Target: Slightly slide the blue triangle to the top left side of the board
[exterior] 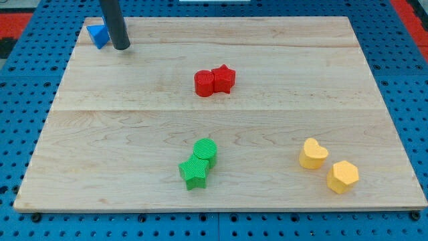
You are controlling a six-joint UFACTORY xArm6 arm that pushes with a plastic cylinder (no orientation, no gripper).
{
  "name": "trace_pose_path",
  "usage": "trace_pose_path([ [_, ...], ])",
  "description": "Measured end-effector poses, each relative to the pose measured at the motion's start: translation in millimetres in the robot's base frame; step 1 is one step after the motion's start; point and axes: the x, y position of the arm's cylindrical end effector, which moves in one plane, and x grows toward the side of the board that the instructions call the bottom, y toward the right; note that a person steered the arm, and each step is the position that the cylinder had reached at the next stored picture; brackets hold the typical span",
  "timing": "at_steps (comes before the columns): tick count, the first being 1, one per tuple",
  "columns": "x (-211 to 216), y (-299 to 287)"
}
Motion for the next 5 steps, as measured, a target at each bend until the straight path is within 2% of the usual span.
trace_pose_path([
  [1, 0.0, 25.0],
  [3, -0.1, 120.1],
  [5, -0.1, 124.1],
])
